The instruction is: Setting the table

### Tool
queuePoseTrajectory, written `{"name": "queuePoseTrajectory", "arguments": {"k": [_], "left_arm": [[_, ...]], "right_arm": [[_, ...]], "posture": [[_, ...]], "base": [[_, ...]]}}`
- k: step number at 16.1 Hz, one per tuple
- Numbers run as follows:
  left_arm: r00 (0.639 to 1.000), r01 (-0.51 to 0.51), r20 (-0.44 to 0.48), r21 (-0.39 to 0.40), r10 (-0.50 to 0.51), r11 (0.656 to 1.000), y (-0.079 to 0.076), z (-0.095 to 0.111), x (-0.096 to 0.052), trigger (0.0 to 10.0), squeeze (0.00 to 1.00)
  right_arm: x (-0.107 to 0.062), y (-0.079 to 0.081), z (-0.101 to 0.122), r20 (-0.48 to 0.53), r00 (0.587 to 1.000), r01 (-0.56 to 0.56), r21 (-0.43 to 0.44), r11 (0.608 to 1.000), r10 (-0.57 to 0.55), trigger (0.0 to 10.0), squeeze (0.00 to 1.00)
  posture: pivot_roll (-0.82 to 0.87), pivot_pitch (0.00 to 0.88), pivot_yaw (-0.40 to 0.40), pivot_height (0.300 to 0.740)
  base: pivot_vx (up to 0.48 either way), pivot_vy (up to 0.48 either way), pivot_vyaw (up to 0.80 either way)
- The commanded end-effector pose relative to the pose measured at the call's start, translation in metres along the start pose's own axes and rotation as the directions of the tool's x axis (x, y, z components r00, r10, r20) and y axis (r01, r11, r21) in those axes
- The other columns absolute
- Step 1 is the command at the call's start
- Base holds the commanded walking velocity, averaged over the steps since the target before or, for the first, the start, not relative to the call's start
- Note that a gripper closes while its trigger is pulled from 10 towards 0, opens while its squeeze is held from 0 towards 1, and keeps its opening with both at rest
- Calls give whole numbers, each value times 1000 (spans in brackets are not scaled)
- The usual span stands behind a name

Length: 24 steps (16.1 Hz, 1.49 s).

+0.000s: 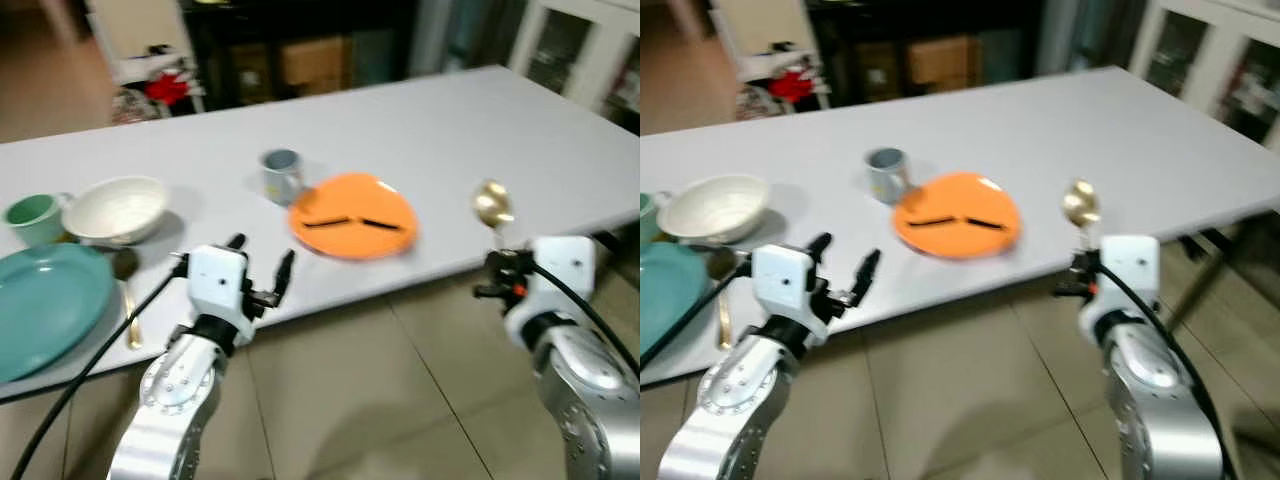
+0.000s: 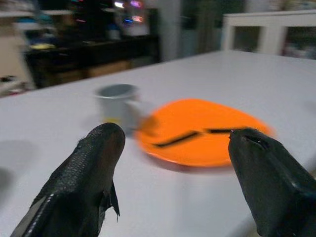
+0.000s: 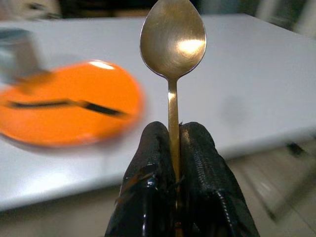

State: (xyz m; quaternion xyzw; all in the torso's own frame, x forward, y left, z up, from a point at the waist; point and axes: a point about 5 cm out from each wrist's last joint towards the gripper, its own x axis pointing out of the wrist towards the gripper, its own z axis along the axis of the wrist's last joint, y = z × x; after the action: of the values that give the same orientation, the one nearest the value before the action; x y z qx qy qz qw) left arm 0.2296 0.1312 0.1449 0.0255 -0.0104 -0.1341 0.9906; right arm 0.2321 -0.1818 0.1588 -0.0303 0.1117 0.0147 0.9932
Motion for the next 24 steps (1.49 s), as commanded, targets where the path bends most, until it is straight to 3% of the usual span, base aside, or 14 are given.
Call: {"name": "queuePoseTrajectory", "arguments": {"k": [1,7,15,19,20,21,24], "left_arm": [[1000,-30,-8,22,30,999,7,-1,-1,10000,0],[1000,-25,-10,23,25,999,6,-1,-5,10000,0],[999,30,-32,33,-29,999,1,-5,-5,10000,0],[969,244,-49,17,-243,970,-15,-3,-6,10000,0],[951,303,-63,14,-302,953,-19,-3,-7,10000,0],[910,405,-91,0,-403,914,-24,-2,-10,10000,0],[879,467,-116,2,-463,884,-25,-1,-11,10000,0]], "right_arm": [[4,11,2,4,997,-78,11,997,78,10000,0],[13,8,0,-28,994,-103,-1,995,103,10000,0],[21,-6,-13,-159,978,-144,-43,989,136,10000,0],[43,-9,-20,-218,961,-184,-34,982,172,10000,0],[49,-8,-20,-226,955,-201,-27,979,190,10000,0],[61,-6,-23,-258,942,-234,-45,971,215,10000,0],[81,-1,-28,-323,917,-268,-62,961,234,10000,0]], "posture": [[-39,0,13,740],[-24,0,1,740],[-26,0,13,740],[-23,0,24,740],[-18,0,23,740],[-13,0,28,740],[-7,0,34,740]], "base": [[398,0,0],[391,0,0],[252,0,0],[0,0,0],[0,0,0],[0,0,0],[0,0,0]]}}
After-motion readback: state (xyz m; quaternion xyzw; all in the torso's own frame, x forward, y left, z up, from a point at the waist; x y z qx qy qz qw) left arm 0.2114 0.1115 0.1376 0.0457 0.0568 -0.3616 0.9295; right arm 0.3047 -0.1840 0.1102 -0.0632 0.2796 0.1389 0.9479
